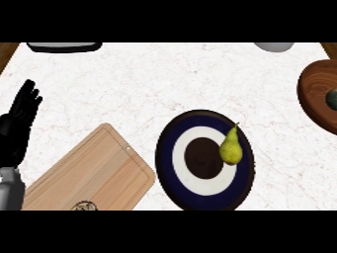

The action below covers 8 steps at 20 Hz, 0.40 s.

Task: Pick the squash from the plate and place it in the bowl

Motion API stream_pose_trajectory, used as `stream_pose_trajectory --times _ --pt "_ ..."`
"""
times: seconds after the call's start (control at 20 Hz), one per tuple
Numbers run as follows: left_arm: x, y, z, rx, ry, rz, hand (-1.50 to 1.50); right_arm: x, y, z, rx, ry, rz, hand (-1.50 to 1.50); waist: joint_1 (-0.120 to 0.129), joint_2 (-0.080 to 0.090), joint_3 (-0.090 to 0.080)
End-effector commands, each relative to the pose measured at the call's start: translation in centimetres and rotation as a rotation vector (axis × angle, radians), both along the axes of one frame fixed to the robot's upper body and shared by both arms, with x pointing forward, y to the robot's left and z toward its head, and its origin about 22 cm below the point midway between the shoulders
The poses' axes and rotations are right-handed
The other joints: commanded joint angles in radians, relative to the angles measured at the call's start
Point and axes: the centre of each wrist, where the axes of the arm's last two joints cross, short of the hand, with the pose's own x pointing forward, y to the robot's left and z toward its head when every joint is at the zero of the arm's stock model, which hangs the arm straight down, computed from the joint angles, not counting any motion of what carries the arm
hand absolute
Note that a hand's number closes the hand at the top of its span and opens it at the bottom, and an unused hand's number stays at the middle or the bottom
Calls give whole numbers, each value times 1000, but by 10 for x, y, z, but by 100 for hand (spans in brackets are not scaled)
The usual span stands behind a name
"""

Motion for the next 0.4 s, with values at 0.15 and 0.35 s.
stream_pose_trajectory --times 0.15,0.35 --pt "0 -9 16 -2 -14 2 0 -64 -27 16 38 -110 75 -150 9 0 -1" --pt "12 -2 0 -2 4 1 0 -69 -17 4 11 -154 117 -150 8 2 -1"
